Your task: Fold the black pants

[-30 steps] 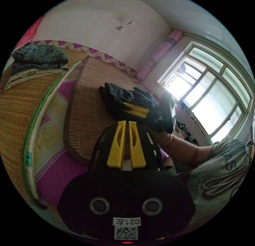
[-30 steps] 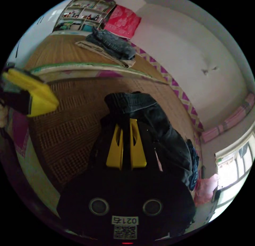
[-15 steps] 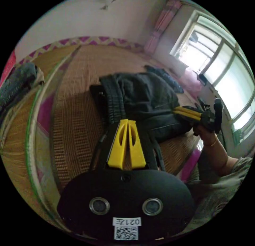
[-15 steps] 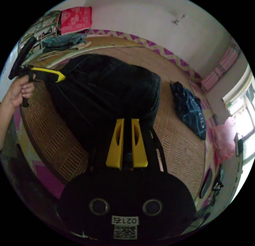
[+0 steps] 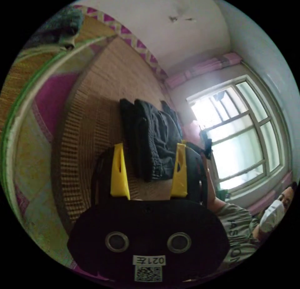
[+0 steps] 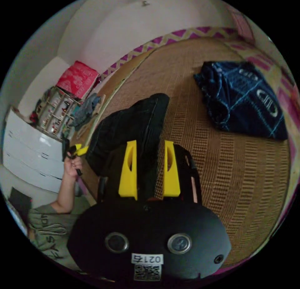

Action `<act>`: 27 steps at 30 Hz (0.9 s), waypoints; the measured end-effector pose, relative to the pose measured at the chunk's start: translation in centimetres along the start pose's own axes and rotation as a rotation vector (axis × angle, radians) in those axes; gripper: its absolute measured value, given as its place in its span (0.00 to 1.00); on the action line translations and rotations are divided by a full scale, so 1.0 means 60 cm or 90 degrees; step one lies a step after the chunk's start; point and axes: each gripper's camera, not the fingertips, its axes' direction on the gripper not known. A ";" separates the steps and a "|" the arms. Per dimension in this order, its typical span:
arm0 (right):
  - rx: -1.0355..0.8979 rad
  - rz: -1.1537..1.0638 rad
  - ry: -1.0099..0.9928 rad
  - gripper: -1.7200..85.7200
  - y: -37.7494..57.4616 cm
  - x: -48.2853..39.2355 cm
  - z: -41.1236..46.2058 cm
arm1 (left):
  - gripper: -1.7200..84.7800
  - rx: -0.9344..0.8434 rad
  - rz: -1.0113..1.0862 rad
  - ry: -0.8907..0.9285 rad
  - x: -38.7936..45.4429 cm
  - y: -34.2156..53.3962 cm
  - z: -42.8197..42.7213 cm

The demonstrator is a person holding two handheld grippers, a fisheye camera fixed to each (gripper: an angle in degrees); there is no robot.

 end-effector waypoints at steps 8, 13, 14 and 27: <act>-0.121 0.037 -0.211 0.15 -0.065 0.129 0.090 | 0.15 -0.067 0.022 -0.129 0.038 -0.080 -0.025; -0.133 -0.017 -0.161 0.10 -0.078 0.114 0.077 | 0.10 -0.034 0.002 -0.061 0.039 -0.092 -0.067; -0.129 -0.047 -0.138 0.10 -0.084 0.090 0.063 | 0.10 -0.016 0.007 -0.045 0.048 -0.090 -0.085; -0.113 -0.363 -0.193 0.09 -0.356 -0.431 0.158 | 0.10 0.245 0.090 -0.139 0.132 -0.147 -0.617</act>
